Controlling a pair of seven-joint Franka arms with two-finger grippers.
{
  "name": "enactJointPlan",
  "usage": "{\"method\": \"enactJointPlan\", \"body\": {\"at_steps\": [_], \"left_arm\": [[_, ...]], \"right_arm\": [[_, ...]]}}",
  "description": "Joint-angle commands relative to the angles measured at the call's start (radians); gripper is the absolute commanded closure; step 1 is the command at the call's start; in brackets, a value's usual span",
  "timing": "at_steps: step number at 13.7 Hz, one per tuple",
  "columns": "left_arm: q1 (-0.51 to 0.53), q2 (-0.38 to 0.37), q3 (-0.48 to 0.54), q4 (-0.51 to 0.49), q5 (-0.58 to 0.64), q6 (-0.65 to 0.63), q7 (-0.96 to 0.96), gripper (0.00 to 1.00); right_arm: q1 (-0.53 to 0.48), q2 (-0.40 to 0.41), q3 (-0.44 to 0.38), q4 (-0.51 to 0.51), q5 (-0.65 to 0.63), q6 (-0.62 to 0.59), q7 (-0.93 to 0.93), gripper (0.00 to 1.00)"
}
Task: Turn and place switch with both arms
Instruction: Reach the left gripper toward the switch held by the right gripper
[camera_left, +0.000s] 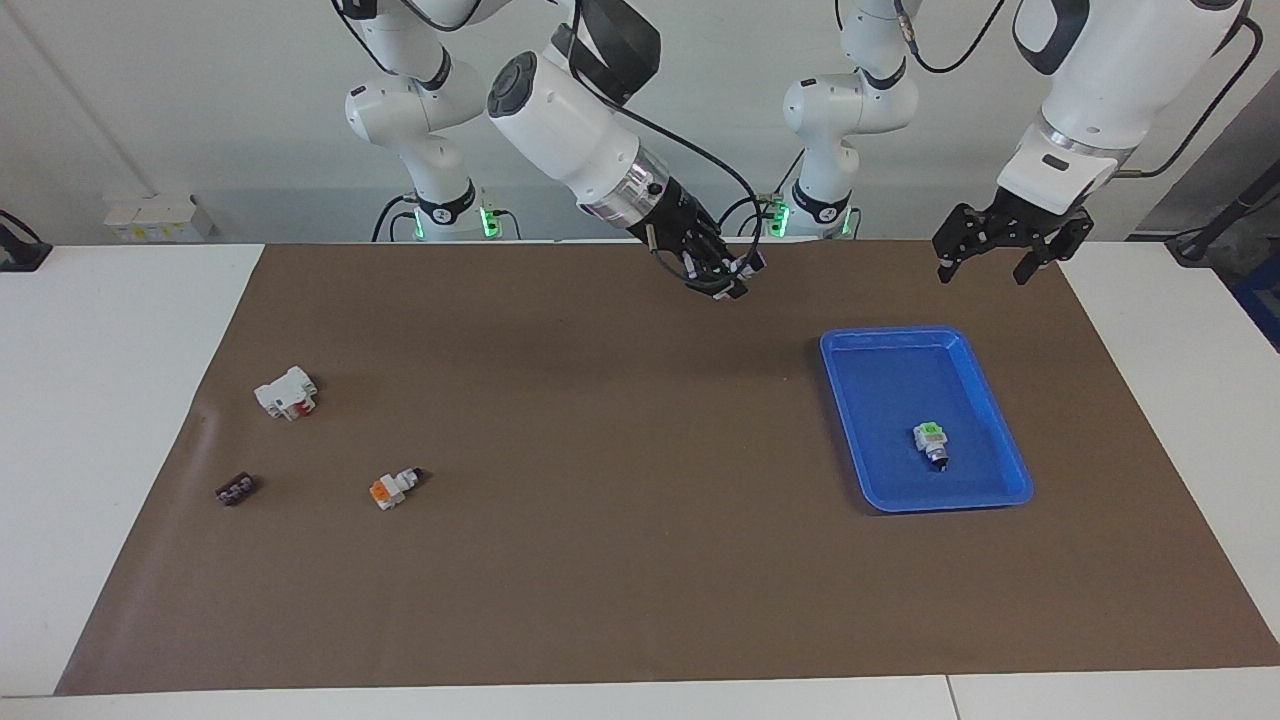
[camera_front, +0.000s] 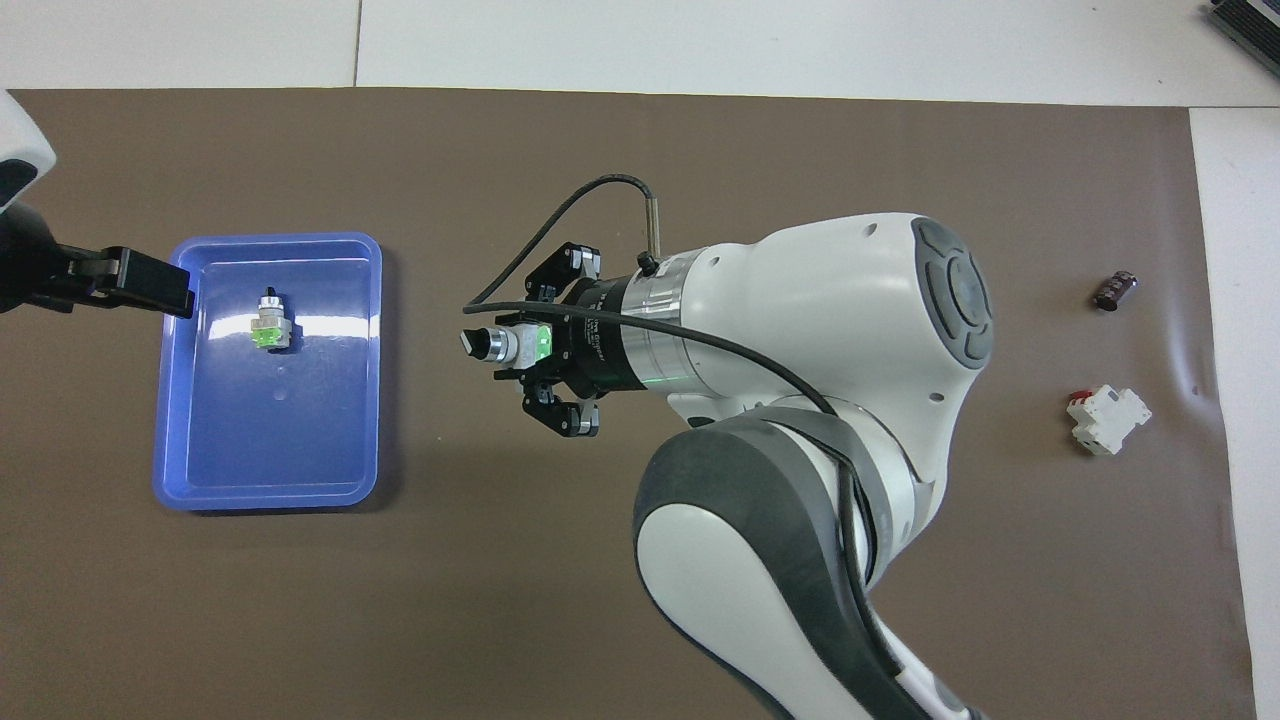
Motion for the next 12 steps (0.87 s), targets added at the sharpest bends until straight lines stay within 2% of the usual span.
{"method": "enactJointPlan", "body": {"at_steps": [1, 3, 6, 8, 9, 11, 12], "left_arm": [[-0.031, -0.041, 0.003, -0.034, -0.005, 0.012, -0.013, 0.00], [-0.040, -0.044, 0.001, -0.050, -0.025, 0.029, -0.021, 0.00], [-0.040, -0.071, 0.000, -0.118, -0.224, 0.098, -0.175, 0.00], [-0.081, -0.099, -0.014, -0.181, -0.257, 0.182, -0.274, 0.00], [-0.095, -0.110, -0.016, -0.212, -0.293, 0.225, -0.295, 0.02], [-0.095, -0.128, -0.014, -0.255, -0.443, 0.267, -0.367, 0.16], [-0.095, -0.130, -0.014, -0.263, -0.491, 0.293, -0.407, 0.19]], "right_arm": [[-0.011, 0.012, 0.005, 0.029, -0.024, -0.019, 0.029, 1.00], [-0.012, 0.012, 0.005, 0.029, -0.024, -0.027, 0.027, 1.00], [-0.017, 0.012, 0.005, 0.029, -0.024, -0.030, 0.027, 1.00], [-0.017, 0.012, 0.004, 0.029, -0.024, -0.030, 0.027, 1.00], [-0.019, 0.012, 0.005, 0.029, -0.025, -0.030, 0.027, 1.00], [-0.019, 0.010, 0.002, 0.029, -0.025, -0.033, 0.027, 1.00], [-0.019, 0.010, 0.001, 0.029, -0.025, -0.033, 0.026, 1.00]]}}
